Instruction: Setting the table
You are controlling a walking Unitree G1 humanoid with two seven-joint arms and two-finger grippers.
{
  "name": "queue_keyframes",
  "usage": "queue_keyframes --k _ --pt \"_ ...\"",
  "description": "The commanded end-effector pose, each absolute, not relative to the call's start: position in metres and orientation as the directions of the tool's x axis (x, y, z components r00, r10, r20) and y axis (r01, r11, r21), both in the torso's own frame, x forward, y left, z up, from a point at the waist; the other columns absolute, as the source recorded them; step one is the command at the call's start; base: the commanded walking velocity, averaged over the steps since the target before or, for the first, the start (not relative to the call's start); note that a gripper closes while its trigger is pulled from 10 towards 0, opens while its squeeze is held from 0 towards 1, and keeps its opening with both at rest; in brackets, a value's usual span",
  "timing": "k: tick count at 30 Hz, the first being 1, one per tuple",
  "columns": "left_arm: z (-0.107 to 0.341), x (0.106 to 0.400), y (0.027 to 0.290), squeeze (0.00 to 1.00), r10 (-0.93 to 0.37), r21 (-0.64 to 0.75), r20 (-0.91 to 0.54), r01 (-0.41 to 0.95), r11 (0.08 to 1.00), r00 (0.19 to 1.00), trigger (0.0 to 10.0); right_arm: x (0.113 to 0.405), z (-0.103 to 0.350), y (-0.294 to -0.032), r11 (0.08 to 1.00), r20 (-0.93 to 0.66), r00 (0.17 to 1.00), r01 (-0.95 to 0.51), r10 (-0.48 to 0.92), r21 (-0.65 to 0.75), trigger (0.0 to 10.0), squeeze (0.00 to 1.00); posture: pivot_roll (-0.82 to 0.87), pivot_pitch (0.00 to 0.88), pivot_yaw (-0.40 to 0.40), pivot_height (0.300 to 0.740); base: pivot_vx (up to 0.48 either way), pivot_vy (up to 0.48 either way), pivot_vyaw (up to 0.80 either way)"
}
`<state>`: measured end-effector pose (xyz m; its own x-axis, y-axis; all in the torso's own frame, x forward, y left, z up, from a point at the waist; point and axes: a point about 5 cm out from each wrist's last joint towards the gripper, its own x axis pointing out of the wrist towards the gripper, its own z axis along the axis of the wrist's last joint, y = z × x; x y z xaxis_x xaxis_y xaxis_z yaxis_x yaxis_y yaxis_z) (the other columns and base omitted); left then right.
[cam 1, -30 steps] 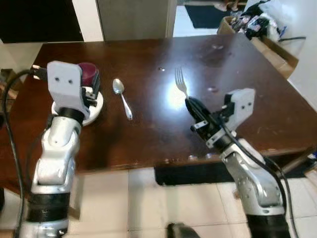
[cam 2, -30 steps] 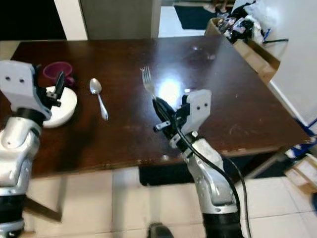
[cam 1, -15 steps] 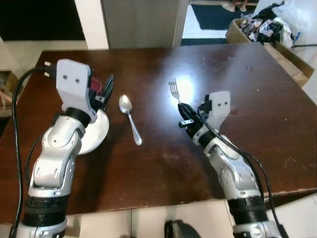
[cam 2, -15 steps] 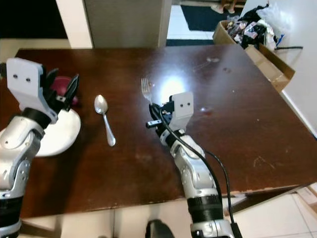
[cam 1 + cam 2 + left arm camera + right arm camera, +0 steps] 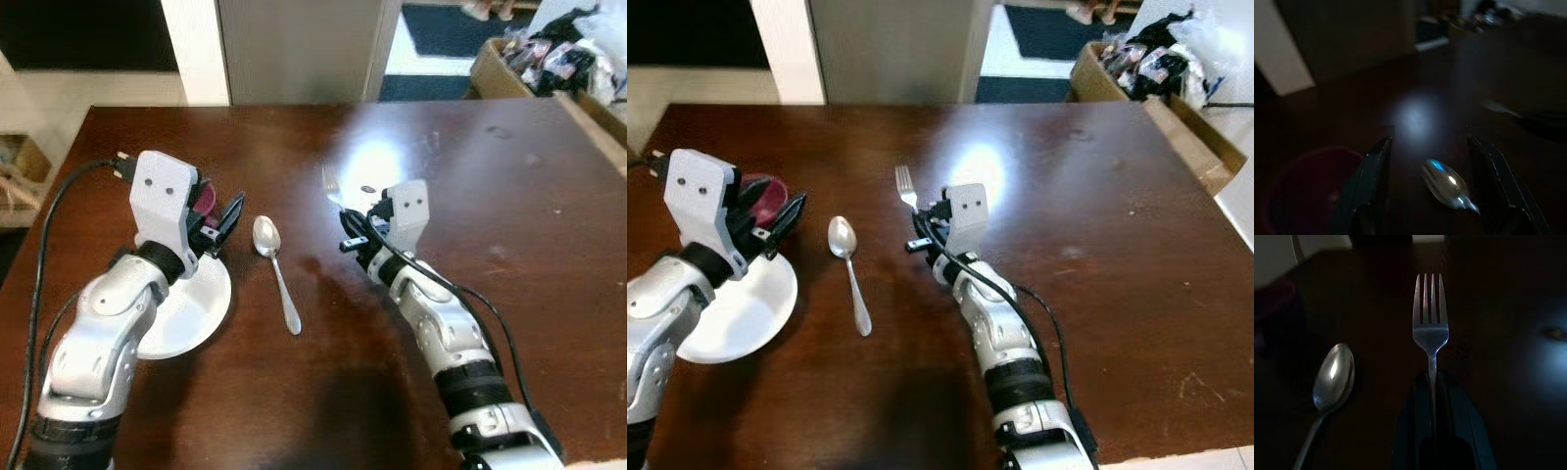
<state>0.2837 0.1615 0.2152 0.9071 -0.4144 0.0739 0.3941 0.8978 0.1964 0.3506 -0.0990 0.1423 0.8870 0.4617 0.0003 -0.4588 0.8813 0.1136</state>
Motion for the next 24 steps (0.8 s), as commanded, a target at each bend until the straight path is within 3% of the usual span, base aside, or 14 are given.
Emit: queue_keyframes --k 1,11,12,13,14,15,24 --pt "0.215 0.278 0.159 0.00 -0.448 0.201 0.060 0.429 0.880 0.892 10.0 0.348 0.132 -0.094 0.873 -0.050 0.874 -0.477 0.483 0.098 10.0 0.00 -0.03 0.089 0.037 0.740 0.000 0.000 0.00" --pt "0.216 0.274 0.166 0.00 -0.416 0.196 0.048 0.400 0.895 0.908 10.0 0.348 0.119 -0.086 0.870 -0.086 0.868 -0.479 0.489 0.115 10.0 0.00 -0.01 0.094 0.032 0.740 0.000 0.000 0.00" --pt "0.216 0.274 0.165 0.00 -0.416 0.196 0.046 0.400 0.895 0.908 10.0 0.348 0.118 -0.085 0.869 -0.089 0.867 -0.481 0.491 0.117 10.0 0.04 -0.01 0.094 0.032 0.740 0.000 0.000 0.00" --pt "0.215 0.274 0.165 0.00 -0.416 0.194 0.044 0.401 0.895 0.908 10.0 0.347 0.116 -0.084 0.870 -0.095 0.867 -0.478 0.489 0.118 10.0 0.21 -0.01 0.094 0.032 0.740 0.000 0.000 0.00" --pt "0.215 0.274 0.165 0.00 -0.416 0.193 0.042 0.401 0.896 0.908 10.0 0.347 0.114 -0.083 0.871 -0.099 0.868 -0.475 0.487 0.123 10.0 0.65 -0.01 0.094 0.032 0.740 0.000 0.000 0.00" --pt "0.215 0.274 0.165 0.00 -0.416 0.192 0.040 0.401 0.896 0.909 10.0 0.347 0.113 -0.083 0.871 -0.100 0.868 -0.473 0.487 0.136 10.0 1.00 -0.01 0.092 0.033 0.740 0.000 0.000 0.00" --pt "0.213 0.275 0.162 0.00 -0.418 0.187 0.034 0.405 0.895 0.908 10.0 0.348 0.122 -0.084 0.861 -0.050 0.876 -0.458 0.480 0.221 10.0 1.00 -0.03 0.088 0.037 0.740 0.000 0.000 0.00"
